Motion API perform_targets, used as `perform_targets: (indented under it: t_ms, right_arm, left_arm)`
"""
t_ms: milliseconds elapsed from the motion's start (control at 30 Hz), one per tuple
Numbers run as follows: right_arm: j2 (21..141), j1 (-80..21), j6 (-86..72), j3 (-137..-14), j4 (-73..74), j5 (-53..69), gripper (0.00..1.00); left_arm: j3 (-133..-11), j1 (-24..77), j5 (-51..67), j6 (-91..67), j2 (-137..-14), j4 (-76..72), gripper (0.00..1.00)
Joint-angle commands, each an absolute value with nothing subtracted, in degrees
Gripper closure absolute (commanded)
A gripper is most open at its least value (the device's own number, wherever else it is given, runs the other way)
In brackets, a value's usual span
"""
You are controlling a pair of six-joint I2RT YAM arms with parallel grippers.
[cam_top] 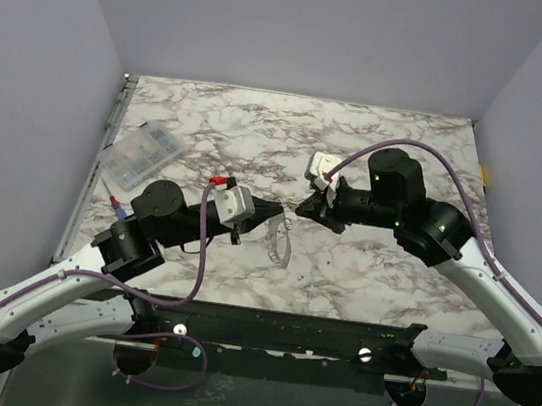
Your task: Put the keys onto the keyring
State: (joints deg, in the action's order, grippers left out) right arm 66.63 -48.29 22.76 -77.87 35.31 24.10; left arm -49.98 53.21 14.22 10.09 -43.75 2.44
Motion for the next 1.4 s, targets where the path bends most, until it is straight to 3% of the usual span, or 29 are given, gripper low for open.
perform_targets:
  t_ms: [0,800,1367]
  right_arm:
    - [67.36,-48.47,24.93,-80.69,42.72,19.06,0.99]
    - [74.79,-51.77,25.89,-89.5,49.06,14.11,0.99]
    - [74.67,-53.17,24.72,-87.67,50.07,12.22,0.99]
  left_arm:
    - [-49.12,53.18,11.8,10.13,-43.65,-1.41,1.0]
    - [-42.22,53.09,10.51,8.25,-45.49,-5.12,1.0]
    - [-39.98,52.92,3.18,5.85,-43.51,-12.13,1.0]
